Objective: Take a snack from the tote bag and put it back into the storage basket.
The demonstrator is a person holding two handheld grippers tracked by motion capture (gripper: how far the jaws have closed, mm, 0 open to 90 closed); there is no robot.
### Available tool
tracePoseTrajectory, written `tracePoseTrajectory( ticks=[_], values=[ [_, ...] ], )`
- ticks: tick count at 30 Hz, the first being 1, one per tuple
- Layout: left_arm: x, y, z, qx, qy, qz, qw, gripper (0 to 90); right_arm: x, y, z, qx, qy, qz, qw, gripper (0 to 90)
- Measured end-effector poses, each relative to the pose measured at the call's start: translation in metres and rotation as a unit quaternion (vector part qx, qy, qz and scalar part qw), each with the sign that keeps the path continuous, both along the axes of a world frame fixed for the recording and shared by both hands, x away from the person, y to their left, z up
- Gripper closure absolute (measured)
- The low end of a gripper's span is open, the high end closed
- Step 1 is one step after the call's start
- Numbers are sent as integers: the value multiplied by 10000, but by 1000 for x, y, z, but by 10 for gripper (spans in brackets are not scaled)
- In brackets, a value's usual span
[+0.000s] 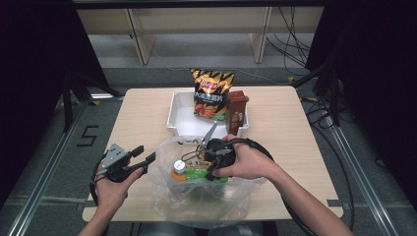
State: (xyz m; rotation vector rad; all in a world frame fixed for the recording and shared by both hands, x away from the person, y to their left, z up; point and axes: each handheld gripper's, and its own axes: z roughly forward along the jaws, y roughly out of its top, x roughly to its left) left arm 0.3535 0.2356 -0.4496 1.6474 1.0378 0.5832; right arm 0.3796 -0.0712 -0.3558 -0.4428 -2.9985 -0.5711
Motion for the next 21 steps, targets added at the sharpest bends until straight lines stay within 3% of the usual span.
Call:
tracePoseTrajectory(
  ticks=[5, 7, 8, 12, 13, 14, 21],
  values=[
    [1, 0, -1, -38, -8, -20, 10000, 437, 0, 1, 2, -39, 40, 127, 9999, 883],
    [0, -1, 0, -25, 3, 2, 10000, 437, -1, 2, 3, -83, 28, 140, 9999, 893],
    [0, -1, 0, -25, 1, 1, 10000, 437, 0, 2, 2, -25, -22, 290, 9996, 897],
    [0, -1, -1, -18, 18, -9, 10000, 436, -4, 3, 5, -97, -8, 208, 9997, 900],
    [0, -1, -1, -18, 20, -9, 10000, 436, -2, 3, 5, -23, -51, 351, 9994, 900],
    [0, -1, -1, -12, 22, -13, 10000, 436, -4, 3, 7, -86, -21, 213, 9997, 900],
    [1, -2, -1, 5, 27, -30, 10000, 436, -5, -2, 19, 93, -117, 250, 9996, 900]
  ],
)
